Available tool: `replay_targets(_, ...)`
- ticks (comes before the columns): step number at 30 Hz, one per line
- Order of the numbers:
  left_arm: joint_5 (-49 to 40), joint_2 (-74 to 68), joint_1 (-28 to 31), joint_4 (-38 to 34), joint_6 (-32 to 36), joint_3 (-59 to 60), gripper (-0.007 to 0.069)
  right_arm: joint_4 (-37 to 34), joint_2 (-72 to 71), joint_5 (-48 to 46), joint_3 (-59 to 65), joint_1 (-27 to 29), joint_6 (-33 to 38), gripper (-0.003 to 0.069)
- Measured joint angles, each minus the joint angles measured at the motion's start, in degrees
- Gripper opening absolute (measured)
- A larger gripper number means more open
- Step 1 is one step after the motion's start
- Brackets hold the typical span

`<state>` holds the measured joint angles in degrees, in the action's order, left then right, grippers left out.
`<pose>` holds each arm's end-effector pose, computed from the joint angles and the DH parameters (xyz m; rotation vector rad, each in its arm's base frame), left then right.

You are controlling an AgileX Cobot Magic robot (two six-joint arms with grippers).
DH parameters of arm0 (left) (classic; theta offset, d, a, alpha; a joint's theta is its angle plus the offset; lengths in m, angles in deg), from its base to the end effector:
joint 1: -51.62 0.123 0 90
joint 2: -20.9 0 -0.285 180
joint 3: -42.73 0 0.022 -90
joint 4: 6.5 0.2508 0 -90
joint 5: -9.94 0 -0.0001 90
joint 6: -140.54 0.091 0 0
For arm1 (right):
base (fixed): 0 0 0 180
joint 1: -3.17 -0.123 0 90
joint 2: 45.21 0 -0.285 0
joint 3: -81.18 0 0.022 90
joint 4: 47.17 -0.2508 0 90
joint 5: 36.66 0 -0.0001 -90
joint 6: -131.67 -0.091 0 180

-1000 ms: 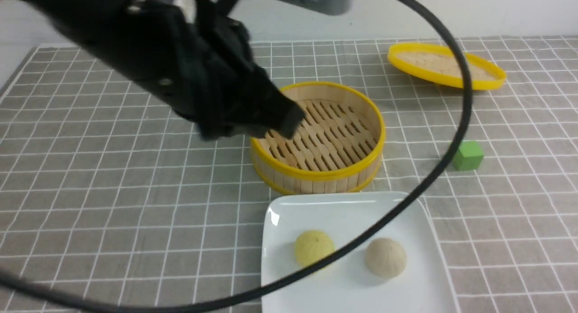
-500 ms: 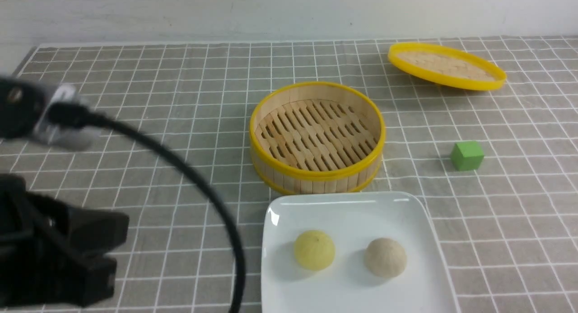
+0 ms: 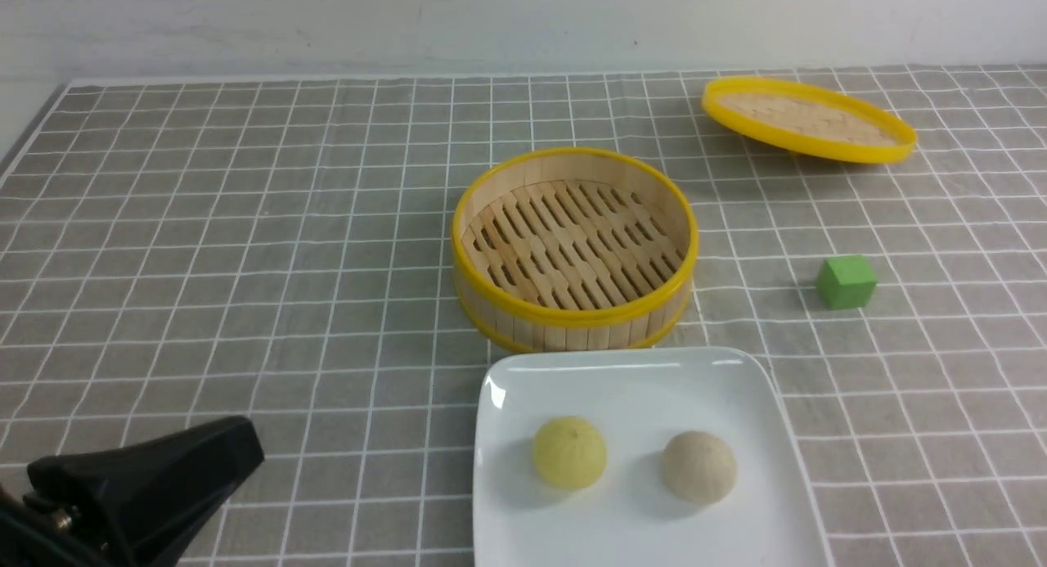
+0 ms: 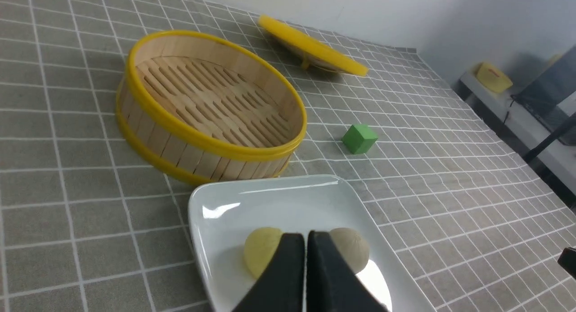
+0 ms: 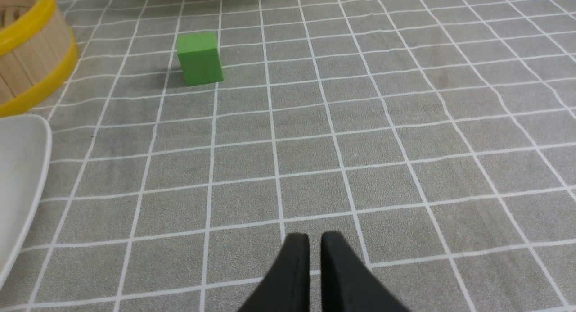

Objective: Put the steamed buns into the plate on the grey tablecloth.

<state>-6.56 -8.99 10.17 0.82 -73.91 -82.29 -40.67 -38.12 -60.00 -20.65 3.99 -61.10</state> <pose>0.0696 -0.0570 0.2915 0.1979 1.8337 -0.8285 0.0514 -0.0048 0.1719 0.1562 1.8864 0.0287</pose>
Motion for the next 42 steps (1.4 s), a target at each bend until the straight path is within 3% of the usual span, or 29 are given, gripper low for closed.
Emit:
replay_targets(10, -1.5, 0.0, 0.0, 1.2, 0.0, 0.1, 0.0037, 0.0, 0.0, 0.0, 0.0, 0.0, 0.0, 0.0080)
replay_targets(18, 3.0, 0.2, 3.8, -2.1, 11.8, 6.1, 0.0045, 0.0, 0.0, 0.0, 0.0, 0.0, 0.0, 0.0090)
replay_targets(19, 4.4, 0.3, 7.1, -3.9, 15.6, 8.1, 0.0046, 0.0, 0.0, 0.0, 0.0, 0.0, 0.0, 0.0092)
replay_targets(22, 5.0, 0.4, 13.0, -4.1, 19.7, 10.2, 0.0050, 0.0, 0.0, 0.0, 0.0, 0.0, 0.0, 0.0098)
replay_targets(24, 4.8, 0.9, 20.0, -3.4, 21.8, 12.2, 0.0052, 0.0, 0.0, 0.0, 0.0, 0.0, 0.0, 0.0101)
replay_targets(25, 4.7, 1.0, 20.0, -3.3, 21.9, 12.4, 0.0052, 0.0, 0.0, 0.0, 0.0, 0.0, 0.0, 0.0101)
replay_targets(26, 3.6, 2.3, 24.3, -2.3, 22.3, 13.7, 0.0054, 0.1, 0.0, 0.0, 0.0, 0.0, 0.0, 0.0101)
replay_targets(33, -0.3, 13.6, 36.4, -0.1, 22.7, 19.6, 0.0059, 0.1, 0.0, 0.0, 0.0, 0.0, 0.0, 0.0113)
replay_targets(39, -1.5, 20.1, 43.4, 1.3, 22.8, 23.6, 0.0066, 0.0, 0.0, 0.0, 0.0, 0.0, 0.0, 0.0118)
replay_targets(42, -1.8, 22.2, 43.8, 2.8, 22.8, 23.8, 0.0069, 0.0, 0.0, 0.0, 0.0, 0.0, 0.0, 0.0120)
